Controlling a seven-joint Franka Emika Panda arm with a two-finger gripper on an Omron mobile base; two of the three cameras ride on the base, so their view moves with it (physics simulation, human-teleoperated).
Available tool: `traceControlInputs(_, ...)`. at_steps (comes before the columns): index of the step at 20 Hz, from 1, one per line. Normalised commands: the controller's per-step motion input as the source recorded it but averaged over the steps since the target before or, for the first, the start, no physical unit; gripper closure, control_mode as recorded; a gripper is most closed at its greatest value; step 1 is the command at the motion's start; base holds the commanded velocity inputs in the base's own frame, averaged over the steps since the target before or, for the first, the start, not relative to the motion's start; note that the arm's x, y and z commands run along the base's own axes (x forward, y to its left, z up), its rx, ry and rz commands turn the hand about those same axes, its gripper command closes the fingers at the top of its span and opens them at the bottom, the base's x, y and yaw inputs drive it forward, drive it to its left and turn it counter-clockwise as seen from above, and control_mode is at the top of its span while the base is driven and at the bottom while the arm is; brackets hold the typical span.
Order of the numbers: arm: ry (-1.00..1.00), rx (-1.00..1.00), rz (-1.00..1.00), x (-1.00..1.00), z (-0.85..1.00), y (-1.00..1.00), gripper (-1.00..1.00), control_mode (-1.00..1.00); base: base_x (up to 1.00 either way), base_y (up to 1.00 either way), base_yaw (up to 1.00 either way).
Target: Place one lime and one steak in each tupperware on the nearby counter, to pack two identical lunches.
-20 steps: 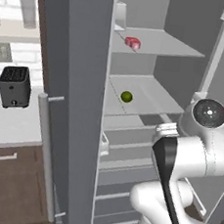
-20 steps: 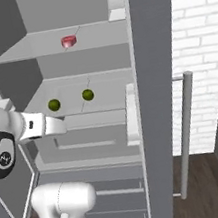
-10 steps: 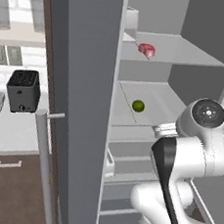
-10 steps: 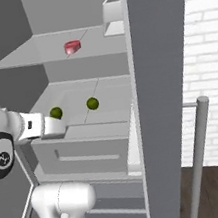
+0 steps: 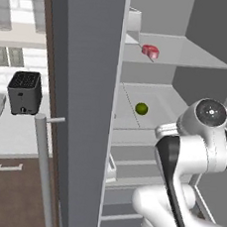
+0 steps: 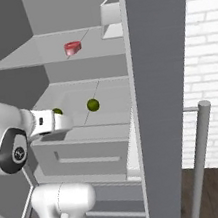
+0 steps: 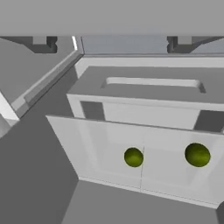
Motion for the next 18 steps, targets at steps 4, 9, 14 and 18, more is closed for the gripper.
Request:
traceControlInputs(4, 0.00, 0.20, 0.00, 0.92, -0.37, -0.08, -1.00, -1.00, 0.00, 0.00, 0.00)
traceControlInputs(9, 0.02, 0.30, -0.03, 1.00, -0.40, -0.04, -1.00, -1.00, 0.00, 0.00, 0.00)
traceControlInputs(14, 0.05, 0.04, 0.00, 0.77, -0.29, 0.02, -1.00, -1.00, 0.00, 0.00, 0.00)
traceControlInputs(18, 0.04, 0.00, 0.00, 0.69, -0.20, 0.01, -1.00, -1.00, 0.00, 0.00, 0.00)
